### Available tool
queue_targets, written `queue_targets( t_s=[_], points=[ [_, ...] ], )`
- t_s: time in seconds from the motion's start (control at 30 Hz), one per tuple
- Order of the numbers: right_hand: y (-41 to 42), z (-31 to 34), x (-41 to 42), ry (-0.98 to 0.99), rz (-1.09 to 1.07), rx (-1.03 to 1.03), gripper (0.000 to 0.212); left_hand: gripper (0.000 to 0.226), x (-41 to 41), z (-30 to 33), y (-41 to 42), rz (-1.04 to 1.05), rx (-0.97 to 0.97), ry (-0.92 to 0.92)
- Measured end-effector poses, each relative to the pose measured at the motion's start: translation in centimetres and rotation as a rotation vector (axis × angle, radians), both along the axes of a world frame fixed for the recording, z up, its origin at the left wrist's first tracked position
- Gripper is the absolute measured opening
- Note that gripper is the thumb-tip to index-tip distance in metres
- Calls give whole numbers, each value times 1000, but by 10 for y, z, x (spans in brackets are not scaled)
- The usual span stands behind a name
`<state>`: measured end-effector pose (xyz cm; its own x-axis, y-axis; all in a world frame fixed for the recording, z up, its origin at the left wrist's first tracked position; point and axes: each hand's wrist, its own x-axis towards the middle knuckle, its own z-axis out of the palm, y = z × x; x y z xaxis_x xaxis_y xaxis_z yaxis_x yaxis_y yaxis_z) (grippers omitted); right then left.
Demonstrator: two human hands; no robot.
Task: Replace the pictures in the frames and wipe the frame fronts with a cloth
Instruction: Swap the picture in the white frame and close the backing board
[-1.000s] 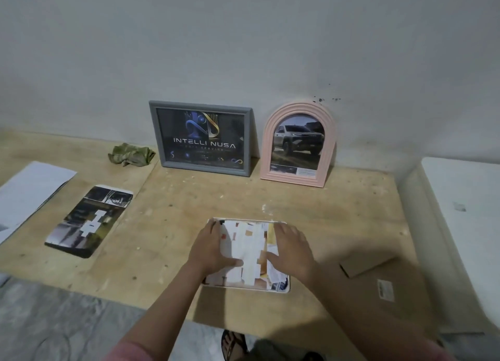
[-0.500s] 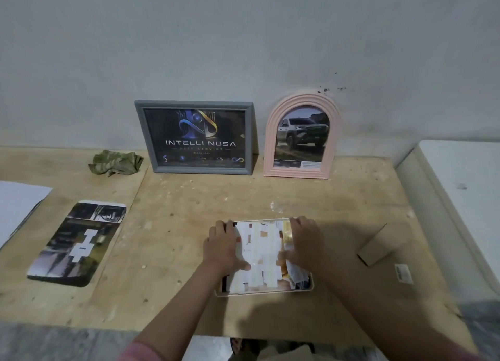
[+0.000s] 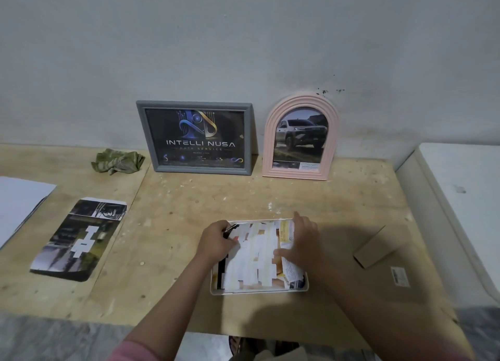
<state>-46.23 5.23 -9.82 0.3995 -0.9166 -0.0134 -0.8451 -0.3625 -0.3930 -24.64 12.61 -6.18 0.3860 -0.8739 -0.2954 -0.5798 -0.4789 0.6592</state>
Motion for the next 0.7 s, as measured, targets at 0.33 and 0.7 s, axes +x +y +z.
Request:
queue_targets(
  t_s=[0.33,0.7],
  points=[
    [-9,17,-8,-521,-195,388,17,20,1,23,17,422,-95,548],
    [-12,50,57,-566,-161,469,6,9,21,19,77,731,-38,617]
  ],
)
